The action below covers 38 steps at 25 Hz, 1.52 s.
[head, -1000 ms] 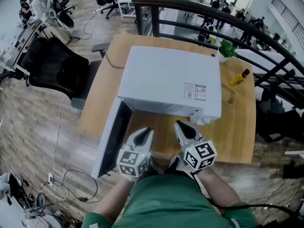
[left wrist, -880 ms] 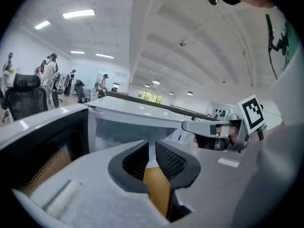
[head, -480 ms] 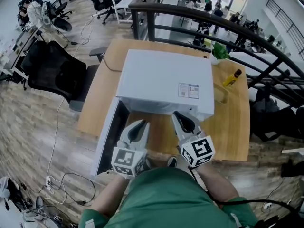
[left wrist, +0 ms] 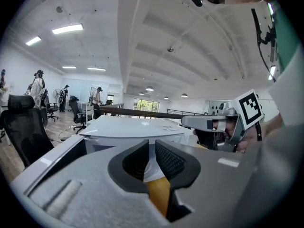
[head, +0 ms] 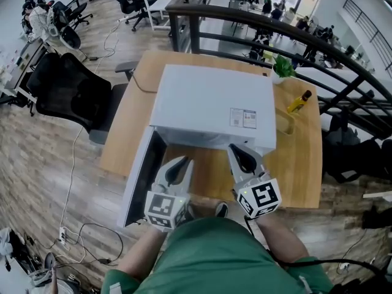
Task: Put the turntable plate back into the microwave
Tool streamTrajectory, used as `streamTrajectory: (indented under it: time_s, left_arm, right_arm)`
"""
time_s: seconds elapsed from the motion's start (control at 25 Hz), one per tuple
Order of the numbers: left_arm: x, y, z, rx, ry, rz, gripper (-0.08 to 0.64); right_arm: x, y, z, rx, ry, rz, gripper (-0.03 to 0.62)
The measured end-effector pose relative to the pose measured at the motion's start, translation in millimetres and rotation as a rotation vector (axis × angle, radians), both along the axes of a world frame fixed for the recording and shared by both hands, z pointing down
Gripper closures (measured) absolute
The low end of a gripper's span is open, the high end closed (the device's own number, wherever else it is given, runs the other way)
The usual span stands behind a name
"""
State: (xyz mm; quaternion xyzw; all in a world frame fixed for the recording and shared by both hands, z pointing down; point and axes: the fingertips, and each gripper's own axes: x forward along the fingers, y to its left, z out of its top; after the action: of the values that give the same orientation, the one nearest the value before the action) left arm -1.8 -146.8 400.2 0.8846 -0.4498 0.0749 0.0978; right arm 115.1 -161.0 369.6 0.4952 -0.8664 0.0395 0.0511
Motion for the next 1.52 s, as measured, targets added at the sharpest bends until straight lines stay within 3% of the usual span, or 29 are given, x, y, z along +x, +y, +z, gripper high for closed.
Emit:
streamTrajectory:
  time_s: [0.68, 1.52]
  left_arm:
    - [4.2, 0.7, -1.2, 0.009, -0.016, 0.008, 0.509]
    - [1.7, 2.3, 6.3, -0.004, -0.018, -0.009, 0.509]
  right_arm:
    - [1.7, 1.0, -14.6, 0.048, 0.001, -0.008, 0.583]
    - [8.2, 1.7, -10.0, 0.033, -0.036, 0.017, 0.583]
